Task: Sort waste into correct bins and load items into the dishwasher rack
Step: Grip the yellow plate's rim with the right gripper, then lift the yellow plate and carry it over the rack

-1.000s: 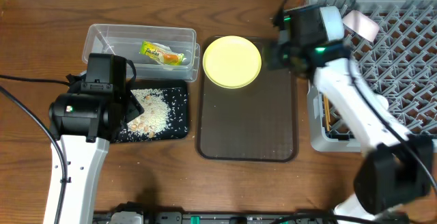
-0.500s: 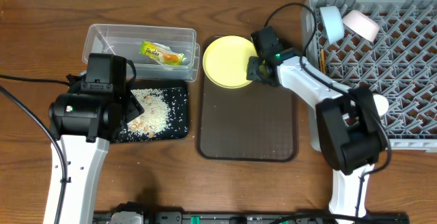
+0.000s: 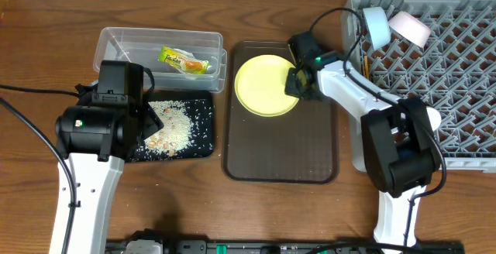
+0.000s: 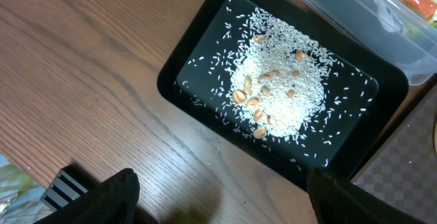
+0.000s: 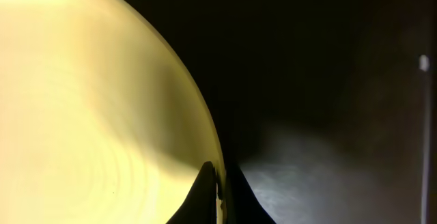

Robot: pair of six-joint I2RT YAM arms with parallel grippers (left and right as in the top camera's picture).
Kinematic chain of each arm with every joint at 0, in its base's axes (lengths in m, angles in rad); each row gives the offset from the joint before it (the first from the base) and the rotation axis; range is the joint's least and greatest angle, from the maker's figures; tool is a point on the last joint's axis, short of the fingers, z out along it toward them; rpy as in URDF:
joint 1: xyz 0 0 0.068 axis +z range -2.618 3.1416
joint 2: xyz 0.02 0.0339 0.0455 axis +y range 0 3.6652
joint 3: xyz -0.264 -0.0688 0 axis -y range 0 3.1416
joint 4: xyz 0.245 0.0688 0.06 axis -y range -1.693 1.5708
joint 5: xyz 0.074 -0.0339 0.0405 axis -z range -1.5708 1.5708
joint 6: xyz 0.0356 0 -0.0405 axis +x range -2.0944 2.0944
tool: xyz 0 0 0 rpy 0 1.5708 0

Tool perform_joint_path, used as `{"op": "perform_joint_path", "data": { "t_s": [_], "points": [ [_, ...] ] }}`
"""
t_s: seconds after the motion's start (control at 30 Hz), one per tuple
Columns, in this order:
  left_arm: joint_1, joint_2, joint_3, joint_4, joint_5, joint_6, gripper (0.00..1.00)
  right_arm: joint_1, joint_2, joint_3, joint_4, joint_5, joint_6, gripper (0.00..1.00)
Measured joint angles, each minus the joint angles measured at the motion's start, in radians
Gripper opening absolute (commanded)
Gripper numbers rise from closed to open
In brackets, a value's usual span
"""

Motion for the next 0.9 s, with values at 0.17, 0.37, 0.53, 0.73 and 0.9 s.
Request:
{"op": "perform_joint_path", "data": {
  "t_s": [0.17, 0.37, 0.53, 0.73, 0.9],
  "points": [
    [0.000, 0.000, 0.000, 0.000, 0.000, 0.000, 0.81, -0.017, -0.017, -0.001, -0.032, -0.009, -0.031, 0.01],
    [0.000, 0.000, 0.000, 0.000, 0.000, 0.000, 0.82, -0.043, -0.139, -0.022, -0.052, 0.003, -0.142, 0.01],
    [0.000, 0.000, 0.000, 0.000, 0.000, 0.000, 0.81, -0.105, -0.372, -0.023, -0.048, 0.038, -0.270, 0.01],
    [0.000, 0.000, 0.000, 0.001, 0.000, 0.000, 0.81, -0.220, -0.566, -0.022, -0.047, 0.119, -0.433, 0.01],
    [0.000, 0.000, 0.000, 0.003, 0.000, 0.000, 0.81, -0.310, -0.643, -0.022, -0.027, 0.272, -0.607, 0.01]
  ]
}}
